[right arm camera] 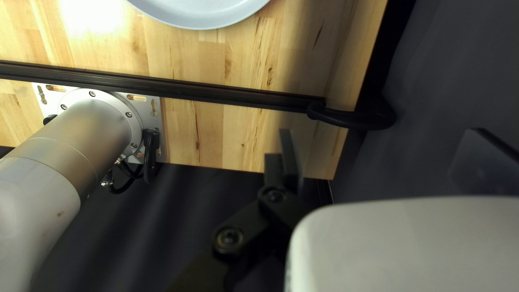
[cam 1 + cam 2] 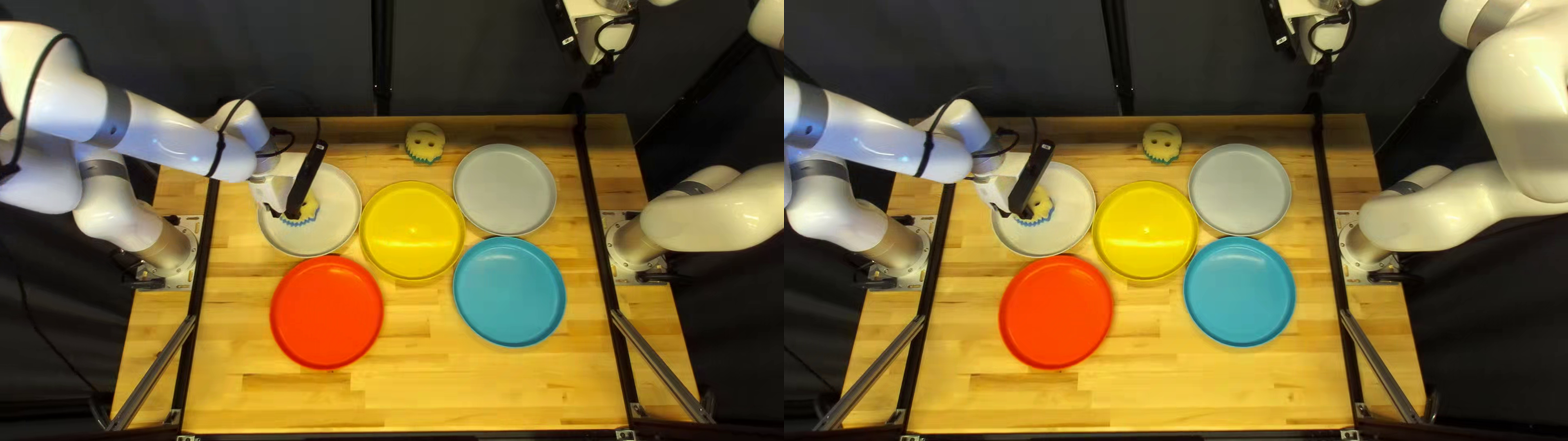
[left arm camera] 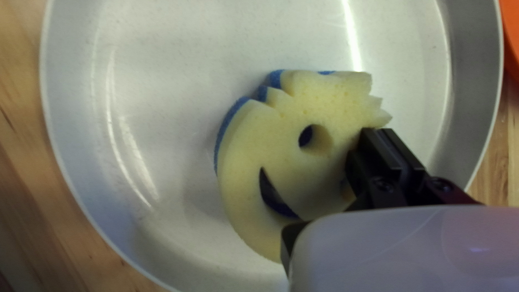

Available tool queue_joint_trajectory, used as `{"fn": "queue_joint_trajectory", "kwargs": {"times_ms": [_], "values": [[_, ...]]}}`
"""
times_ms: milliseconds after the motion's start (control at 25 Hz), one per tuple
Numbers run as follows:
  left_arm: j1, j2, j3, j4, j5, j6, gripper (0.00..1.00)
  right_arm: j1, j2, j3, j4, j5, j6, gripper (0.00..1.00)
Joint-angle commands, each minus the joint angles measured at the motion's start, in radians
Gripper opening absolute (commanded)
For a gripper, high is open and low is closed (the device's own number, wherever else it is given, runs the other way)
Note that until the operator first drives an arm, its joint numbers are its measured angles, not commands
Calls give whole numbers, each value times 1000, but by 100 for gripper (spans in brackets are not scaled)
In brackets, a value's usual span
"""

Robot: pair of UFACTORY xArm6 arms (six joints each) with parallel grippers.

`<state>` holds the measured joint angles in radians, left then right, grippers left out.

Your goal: Pick up sponge and scrub the plate

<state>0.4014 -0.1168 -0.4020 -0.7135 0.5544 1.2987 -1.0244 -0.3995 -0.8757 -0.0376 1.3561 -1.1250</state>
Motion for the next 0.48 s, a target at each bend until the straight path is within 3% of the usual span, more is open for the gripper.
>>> {"fn": "queue_joint_trajectory", "kwargs": {"times_ms": [40,160,480], "values": [[-30,32,-58,11,3,-26,0,0,0,0,0,0,0,100],[-37,31,-58,14,-1,-26,0,0,0,0,0,0,0,100],[22,-122,90,59,33,-33,0,0,0,0,0,0,0,100]]}}
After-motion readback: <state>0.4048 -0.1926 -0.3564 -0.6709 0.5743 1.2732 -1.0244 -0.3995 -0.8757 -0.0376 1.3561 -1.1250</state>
